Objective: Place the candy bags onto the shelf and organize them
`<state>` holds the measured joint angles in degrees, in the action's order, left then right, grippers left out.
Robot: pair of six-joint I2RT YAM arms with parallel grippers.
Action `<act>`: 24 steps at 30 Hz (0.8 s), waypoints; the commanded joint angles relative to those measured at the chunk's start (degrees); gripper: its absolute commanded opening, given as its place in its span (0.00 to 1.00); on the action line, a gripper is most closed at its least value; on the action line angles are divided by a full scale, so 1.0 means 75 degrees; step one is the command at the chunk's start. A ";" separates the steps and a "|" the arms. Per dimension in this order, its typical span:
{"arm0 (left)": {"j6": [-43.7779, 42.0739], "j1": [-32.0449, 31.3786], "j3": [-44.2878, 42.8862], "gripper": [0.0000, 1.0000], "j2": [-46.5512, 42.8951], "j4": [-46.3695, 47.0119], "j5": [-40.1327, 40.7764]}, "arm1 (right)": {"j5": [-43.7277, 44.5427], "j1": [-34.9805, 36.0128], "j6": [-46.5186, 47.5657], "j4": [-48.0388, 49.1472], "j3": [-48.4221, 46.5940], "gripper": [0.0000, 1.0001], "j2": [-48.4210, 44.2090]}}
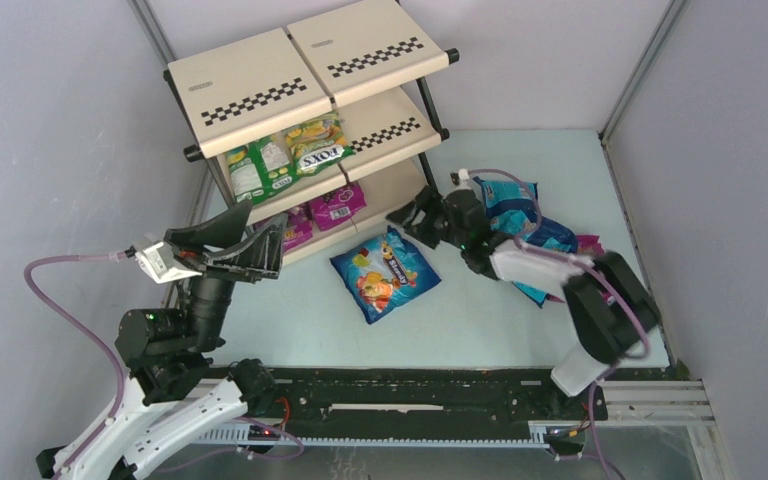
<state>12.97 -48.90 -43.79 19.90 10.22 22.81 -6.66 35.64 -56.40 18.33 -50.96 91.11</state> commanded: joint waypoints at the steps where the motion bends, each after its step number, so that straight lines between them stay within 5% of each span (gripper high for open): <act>1: -0.0193 -0.0048 0.0144 1.00 0.0196 0.0202 0.0129 | 0.0856 0.0272 0.1774 -0.1942 0.1332 0.82 -0.1928; 9: -0.0167 -0.0030 0.0143 1.00 0.0497 0.0197 0.0103 | 0.3285 0.0397 0.2253 -0.5572 0.2412 0.87 -0.5858; 14: -0.0024 -0.0021 0.0145 1.00 0.0554 0.0184 -0.0059 | 0.4275 -0.0197 0.2853 -0.6595 0.2397 0.99 -0.7637; 20: -0.0077 0.0012 0.0143 1.00 0.0481 0.0185 0.0049 | 0.4002 -0.3120 0.3189 -0.6618 0.1917 1.00 -0.7564; 24: -0.0020 0.0034 0.0152 1.00 0.0481 0.0190 -0.0036 | 0.2290 -0.5930 0.3273 -0.6544 0.1669 1.00 -0.6736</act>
<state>13.06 -48.84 -43.16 23.73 10.20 22.35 19.86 6.50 -34.30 -30.22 -35.31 36.01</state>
